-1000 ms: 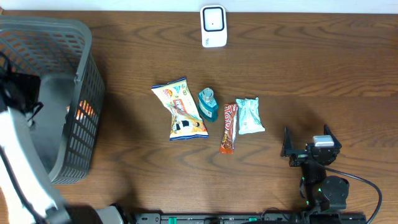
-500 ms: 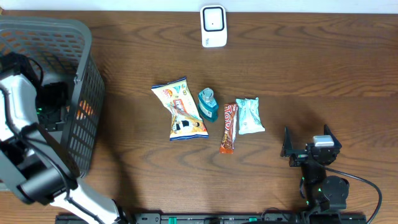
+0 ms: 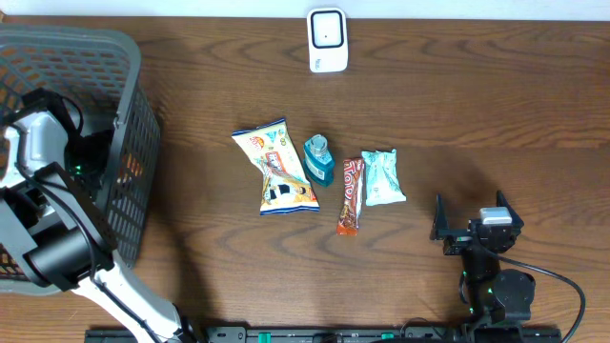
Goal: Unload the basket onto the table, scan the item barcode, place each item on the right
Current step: 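Reach the left gripper into the basket toward the orange tissue pack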
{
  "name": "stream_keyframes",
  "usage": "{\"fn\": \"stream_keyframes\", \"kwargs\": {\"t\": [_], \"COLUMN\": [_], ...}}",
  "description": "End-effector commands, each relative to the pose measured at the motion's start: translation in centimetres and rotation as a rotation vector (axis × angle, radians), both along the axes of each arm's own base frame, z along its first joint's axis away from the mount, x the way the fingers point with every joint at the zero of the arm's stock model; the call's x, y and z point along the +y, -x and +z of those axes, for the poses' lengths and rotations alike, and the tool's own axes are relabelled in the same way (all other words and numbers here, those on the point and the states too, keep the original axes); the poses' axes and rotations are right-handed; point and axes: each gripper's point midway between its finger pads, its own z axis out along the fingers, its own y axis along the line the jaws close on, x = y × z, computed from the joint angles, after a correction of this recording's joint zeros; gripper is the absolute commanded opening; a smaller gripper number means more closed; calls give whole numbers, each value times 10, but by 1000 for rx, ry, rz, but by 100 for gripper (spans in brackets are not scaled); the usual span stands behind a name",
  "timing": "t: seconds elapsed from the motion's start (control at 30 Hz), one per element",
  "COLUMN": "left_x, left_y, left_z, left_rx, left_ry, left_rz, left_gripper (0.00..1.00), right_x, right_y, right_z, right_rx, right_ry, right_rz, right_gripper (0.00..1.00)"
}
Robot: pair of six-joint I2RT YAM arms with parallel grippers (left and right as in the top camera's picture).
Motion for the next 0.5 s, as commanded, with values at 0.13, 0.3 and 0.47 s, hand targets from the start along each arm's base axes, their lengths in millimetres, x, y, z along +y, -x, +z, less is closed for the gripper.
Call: {"fn": "stream_keyframes", "kwargs": {"t": [0.13,0.3,0.47], "left_x": [-17,-3,21], "left_y": [-4,-3,0], "left_z": [-6,15,74], "left_rx": [0,-38,-161], "left_ry": [7,-16,-112], "left_rz": [-174,-171,-167], "left_gripper": [25,13,12], "right_x": [0,0,0], "right_y": [0,0,0], "right_z": [0,0,0], "right_rx": [0,0,0], "right_ry": [-2,-2,-2], "right_rz": [-1,-1,-1], "right_gripper": [99,99,99]}}
